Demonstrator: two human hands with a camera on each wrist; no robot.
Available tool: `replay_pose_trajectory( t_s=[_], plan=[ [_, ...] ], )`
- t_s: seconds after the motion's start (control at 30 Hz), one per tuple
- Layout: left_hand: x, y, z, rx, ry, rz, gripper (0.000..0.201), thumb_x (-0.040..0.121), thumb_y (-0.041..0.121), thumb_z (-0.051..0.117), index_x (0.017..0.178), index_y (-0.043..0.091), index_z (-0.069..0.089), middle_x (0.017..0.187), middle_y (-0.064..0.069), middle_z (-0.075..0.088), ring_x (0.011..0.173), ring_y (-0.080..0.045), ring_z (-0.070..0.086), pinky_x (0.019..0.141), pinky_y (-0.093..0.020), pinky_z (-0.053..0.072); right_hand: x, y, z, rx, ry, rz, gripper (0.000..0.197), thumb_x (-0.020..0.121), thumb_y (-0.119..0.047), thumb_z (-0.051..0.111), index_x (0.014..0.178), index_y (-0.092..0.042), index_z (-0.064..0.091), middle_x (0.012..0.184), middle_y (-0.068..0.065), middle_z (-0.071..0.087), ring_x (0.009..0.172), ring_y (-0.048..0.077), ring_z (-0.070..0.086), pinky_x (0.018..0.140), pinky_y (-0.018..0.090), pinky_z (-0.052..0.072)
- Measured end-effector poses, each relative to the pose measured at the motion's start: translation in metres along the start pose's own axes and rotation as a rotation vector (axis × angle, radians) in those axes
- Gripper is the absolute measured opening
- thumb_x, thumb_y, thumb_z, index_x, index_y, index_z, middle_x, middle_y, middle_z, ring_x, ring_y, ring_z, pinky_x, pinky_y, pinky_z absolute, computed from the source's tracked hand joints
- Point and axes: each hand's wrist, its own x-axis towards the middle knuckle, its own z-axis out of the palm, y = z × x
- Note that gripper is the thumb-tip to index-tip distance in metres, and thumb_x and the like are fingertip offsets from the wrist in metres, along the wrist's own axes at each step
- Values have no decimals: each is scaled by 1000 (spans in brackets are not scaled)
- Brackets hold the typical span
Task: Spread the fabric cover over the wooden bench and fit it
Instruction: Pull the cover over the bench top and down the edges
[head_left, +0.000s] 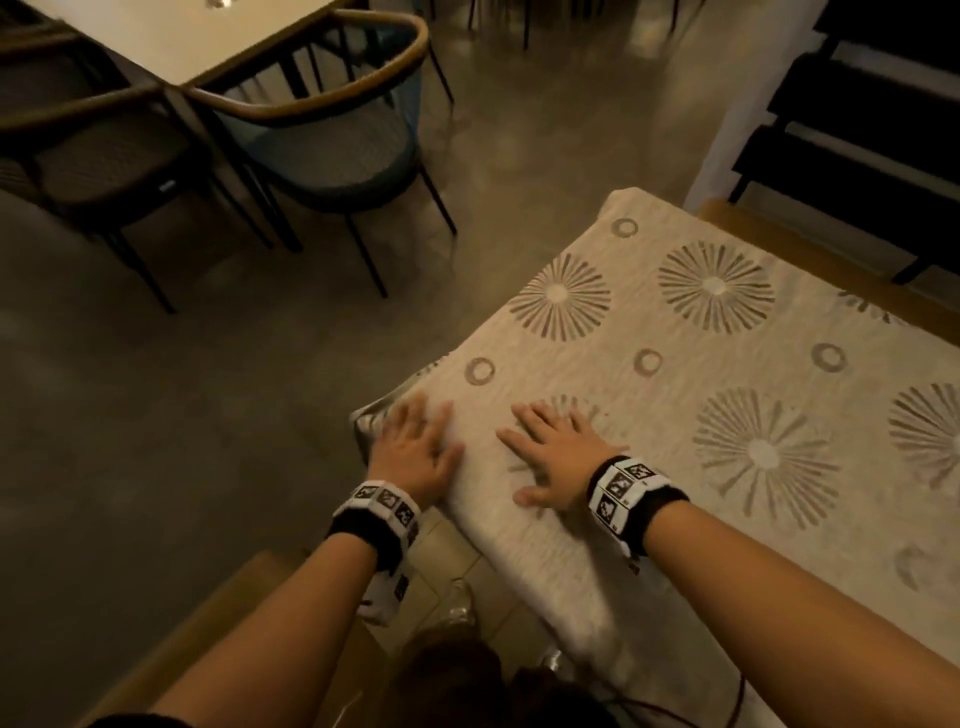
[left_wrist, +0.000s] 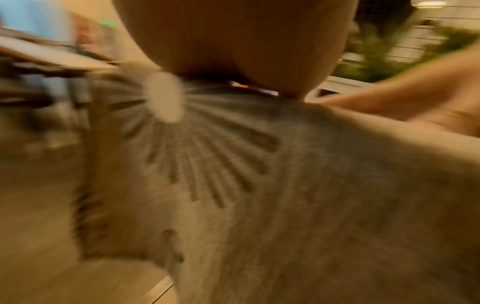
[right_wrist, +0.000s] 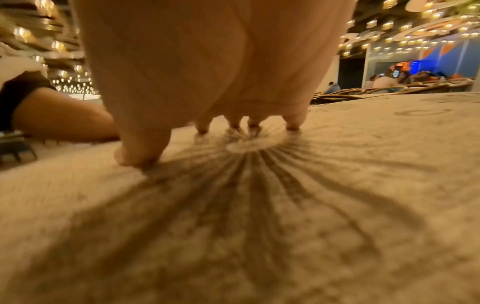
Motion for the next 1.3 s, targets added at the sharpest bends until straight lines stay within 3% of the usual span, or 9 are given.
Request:
replay_pose_trajectory(
  t_s=[0.07, 0.17, 0.33, 0.43, 0.63, 0.8, 1.0, 1.13, 1.3],
  plan=[
    [-2, -33, -2, -298, 74, -371, 64, 93, 63, 28, 146, 27, 33, 154, -13, 30, 141, -33, 28, 116, -46, 22, -1, 3, 0, -14, -16, 2, 90, 82, -67, 49, 151, -36, 1, 161, -1, -15, 149, 24, -10, 115, 57, 3],
    [-3, -60, -7, -727, -113, -750, 76, 97, 61, 18, 136, 4, 49, 141, -24, 46, 130, -38, 43, 109, -41, 31, -6, -1, -10, -21, 13, 4, 91, 77, -66, 56, 150, -35, 13, 162, 0, -1, 148, 27, 3, 116, 57, 12],
    [9, -66, -27, -858, 114, -602, 51, 102, 39, 33, 137, 4, 46, 142, -17, 47, 132, -32, 43, 105, -33, 32, 6, -21, -41, -62, 96, 27, 47, 85, -46, 49, 127, -25, 48, 131, 7, 46, 116, 29, 47, 90, 42, 45],
    [21, -70, -30, -975, -15, -594, 51, 102, 37, 35, 131, -2, 51, 137, -22, 52, 128, -35, 48, 105, -37, 36, 34, -38, -71, -66, 51, 39, 34, 93, -35, 44, 112, -14, 61, 114, 11, 60, 99, 31, 59, 81, 37, 47],
    [14, -100, -9, -1156, -178, -581, 18, 95, 22, 55, 92, 6, 64, 86, -12, 61, 74, -18, 56, 62, -26, 36, 110, -87, -110, 74, 92, -102, 26, 91, -27, 47, 108, -17, 64, 113, 11, 64, 106, 33, 59, 88, 37, 48],
    [13, -122, 4, -1512, 56, -570, 21, 96, 12, 53, 78, 6, 63, 72, -6, 67, 80, -25, 56, 80, -37, 48, 156, -123, -106, 4, -4, -112, 36, 94, -45, 43, 115, -21, 60, 124, 6, 61, 118, 28, 53, 99, 40, 37],
    [16, -124, 6, -962, 126, -482, 38, 97, 35, 49, 69, 10, 56, 67, -7, 54, 63, -18, 49, 67, -30, 39, 172, -124, -88, -60, -202, -54, 45, 96, -50, 36, 127, -24, 57, 132, 4, 59, 124, 25, 51, 103, 37, 35],
    [7, -130, 19, -921, -36, -407, 28, 88, 40, 63, 75, 15, 61, 66, 2, 58, 63, -10, 53, 60, -25, 42, 175, -118, -80, -108, -182, -44, 53, 96, -56, 29, 119, -23, 63, 126, 5, 62, 121, 26, 53, 101, 40, 34],
    [6, -153, 23, -648, -51, -574, 40, 93, 38, 55, 61, 13, 56, 61, -6, 54, 68, -26, 53, 66, -31, 41, 181, -116, -73, -215, -180, -50, 60, 95, -56, 22, 130, -23, 59, 143, 7, 48, 132, 27, 40, 107, 45, 27]
  ],
)
